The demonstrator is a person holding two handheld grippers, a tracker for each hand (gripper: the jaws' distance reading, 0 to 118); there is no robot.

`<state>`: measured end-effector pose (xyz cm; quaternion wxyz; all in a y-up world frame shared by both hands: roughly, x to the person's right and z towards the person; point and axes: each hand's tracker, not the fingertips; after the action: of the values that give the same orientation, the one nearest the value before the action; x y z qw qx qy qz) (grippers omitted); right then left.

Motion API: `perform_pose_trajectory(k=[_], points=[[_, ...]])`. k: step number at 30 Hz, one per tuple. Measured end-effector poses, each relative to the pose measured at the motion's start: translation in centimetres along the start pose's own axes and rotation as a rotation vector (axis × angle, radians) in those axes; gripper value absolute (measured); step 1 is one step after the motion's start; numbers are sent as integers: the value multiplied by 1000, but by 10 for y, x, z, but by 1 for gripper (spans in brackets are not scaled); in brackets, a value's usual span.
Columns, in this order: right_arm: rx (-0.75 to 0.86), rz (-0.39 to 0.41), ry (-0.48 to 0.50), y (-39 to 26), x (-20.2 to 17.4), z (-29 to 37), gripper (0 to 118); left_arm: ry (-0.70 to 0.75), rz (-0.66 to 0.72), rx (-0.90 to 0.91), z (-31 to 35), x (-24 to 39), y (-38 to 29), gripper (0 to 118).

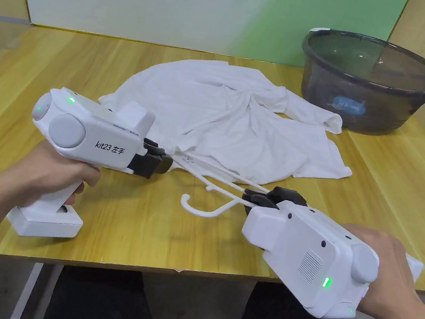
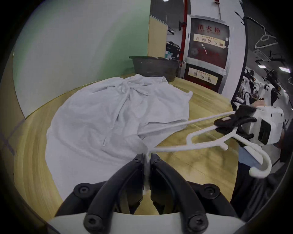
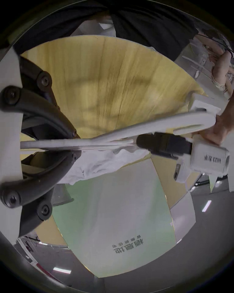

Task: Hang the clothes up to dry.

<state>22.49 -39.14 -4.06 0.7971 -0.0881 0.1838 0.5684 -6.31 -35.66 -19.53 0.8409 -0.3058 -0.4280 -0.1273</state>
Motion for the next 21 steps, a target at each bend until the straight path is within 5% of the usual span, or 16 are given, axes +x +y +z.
perform_pose_trajectory(k=[4, 9, 16, 17, 21], points=[[31, 47, -112, -1, 7, 7, 11, -4, 16, 14, 4, -3, 1, 3], [42, 41, -113, 1, 13, 4, 11, -1, 44, 71, 9, -4, 5, 3], [41, -110, -50, 2, 15, -3, 10, 24, 54, 88, 6, -8, 1, 3], [39, -145, -22, 2, 17, -3, 10, 22, 58, 96, 7, -8, 1, 3], [64, -525, 172, -7, 42, -1, 10, 19, 25, 136, 11, -6, 2, 3]])
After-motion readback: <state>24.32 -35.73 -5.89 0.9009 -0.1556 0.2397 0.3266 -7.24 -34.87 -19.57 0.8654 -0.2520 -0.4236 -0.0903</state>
